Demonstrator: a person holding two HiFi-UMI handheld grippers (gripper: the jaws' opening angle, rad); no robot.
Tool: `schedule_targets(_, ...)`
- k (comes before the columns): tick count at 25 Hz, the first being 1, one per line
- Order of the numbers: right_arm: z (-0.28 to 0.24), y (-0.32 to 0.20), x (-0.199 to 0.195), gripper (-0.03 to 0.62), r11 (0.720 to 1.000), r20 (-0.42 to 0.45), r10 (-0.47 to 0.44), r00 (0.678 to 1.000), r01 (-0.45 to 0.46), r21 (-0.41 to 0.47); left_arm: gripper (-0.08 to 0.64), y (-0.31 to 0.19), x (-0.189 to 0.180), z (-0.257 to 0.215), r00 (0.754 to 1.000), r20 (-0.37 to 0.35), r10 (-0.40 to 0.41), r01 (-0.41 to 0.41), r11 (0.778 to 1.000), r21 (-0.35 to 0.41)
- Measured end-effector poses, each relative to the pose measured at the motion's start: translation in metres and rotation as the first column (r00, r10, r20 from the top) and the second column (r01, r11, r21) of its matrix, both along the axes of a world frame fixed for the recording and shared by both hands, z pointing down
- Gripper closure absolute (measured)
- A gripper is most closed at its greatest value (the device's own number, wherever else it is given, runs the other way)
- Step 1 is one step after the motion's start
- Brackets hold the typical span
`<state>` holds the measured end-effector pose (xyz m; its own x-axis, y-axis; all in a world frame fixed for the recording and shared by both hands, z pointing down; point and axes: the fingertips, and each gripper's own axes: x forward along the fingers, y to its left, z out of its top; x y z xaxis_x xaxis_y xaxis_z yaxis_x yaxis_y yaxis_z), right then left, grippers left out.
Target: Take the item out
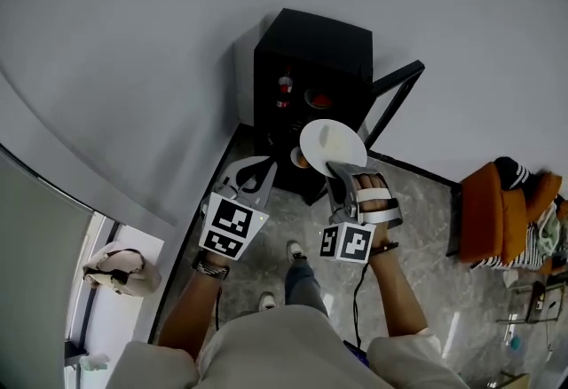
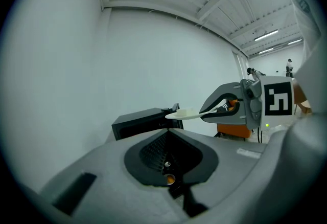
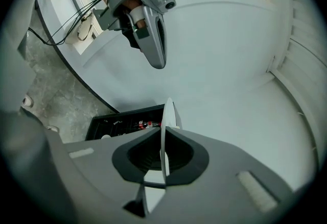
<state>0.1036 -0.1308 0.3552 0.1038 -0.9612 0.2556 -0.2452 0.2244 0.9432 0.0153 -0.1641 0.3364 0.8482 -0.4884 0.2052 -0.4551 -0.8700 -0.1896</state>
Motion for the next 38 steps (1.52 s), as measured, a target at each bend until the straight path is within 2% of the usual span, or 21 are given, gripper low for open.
schedule_targets(12, -0.022, 0.062, -0.005, 0.566, 1.0, -0.012, 0.02, 1.0, -0.02, 0.012, 0.555, 0.041, 0.0, -0.016, 0.998, -0.058, 0.012, -0.012, 1.0, 0.004)
schedule_targets(23, -0.033, 0.104, -0.006, 0.566, 1.0, -0.027, 0.021, 0.999, -0.021, 0.003, 0.555, 0.062, -0.003, -0.02, 0.999, -0.043, 0.017, -0.015, 0.999, 0.041)
schedule_targets(38, -0.034, 0.123, -0.002, 0.566, 0.999, -0.03, 0.052, 0.998, -0.051, 0.016, 0.555, 0.08, -0.003, -0.015, 0.999, -0.036, 0.032, -0.03, 0.998, 0.047)
